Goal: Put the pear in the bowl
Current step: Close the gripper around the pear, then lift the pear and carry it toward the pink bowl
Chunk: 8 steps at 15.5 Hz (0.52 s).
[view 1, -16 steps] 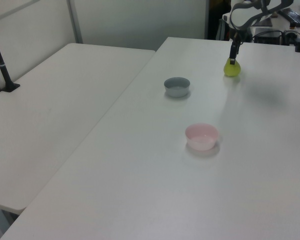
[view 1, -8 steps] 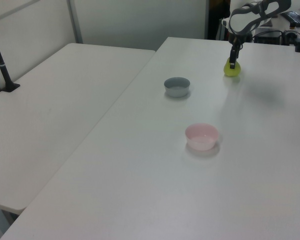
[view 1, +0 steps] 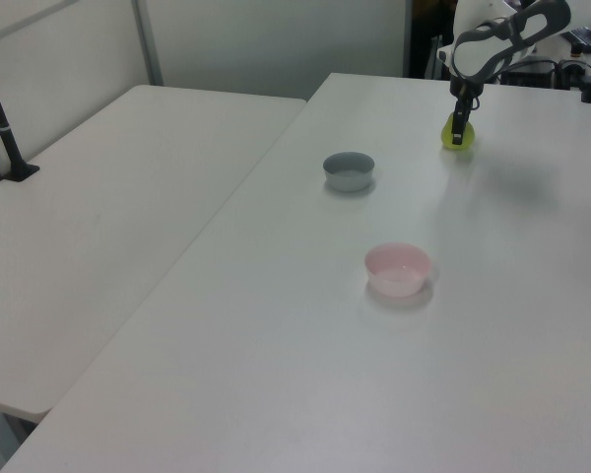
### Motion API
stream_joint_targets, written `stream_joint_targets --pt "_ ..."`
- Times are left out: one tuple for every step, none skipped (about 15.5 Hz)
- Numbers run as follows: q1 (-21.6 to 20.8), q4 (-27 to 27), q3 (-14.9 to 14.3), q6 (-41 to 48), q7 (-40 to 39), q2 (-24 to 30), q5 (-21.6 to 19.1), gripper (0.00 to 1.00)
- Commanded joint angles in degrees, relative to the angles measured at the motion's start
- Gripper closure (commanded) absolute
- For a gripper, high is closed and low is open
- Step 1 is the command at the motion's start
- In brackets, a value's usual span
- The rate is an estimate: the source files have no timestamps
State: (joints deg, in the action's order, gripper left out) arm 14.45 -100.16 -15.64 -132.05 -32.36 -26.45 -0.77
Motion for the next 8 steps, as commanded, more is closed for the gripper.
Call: stream_joint_targets --pt "-0.48 -1.44 -0.18 -0.67 0.36 1.40 0.68 0.82" --pt "-0.56 -1.44 -0.18 -0.41 0.71 1.75 0.68 0.84" --pt "-0.74 -1.10 -0.18 1.33 0.72 2.71 0.68 0.84" --pt "-0.74 -1.01 0.08 2.83 0.54 3.85 0.68 0.84" --pt "-0.91 -0.92 0.26 5.54 0.37 5.95 0.68 0.84" --pt "-0.91 -0.74 0.52 7.48 0.45 7.28 0.68 0.84" --pt "-1.00 -0.65 0.78 9.16 0.54 8.77 0.68 0.84" --pt "-1.00 -0.48 1.48 10.31 0.54 10.18 0.68 0.84"
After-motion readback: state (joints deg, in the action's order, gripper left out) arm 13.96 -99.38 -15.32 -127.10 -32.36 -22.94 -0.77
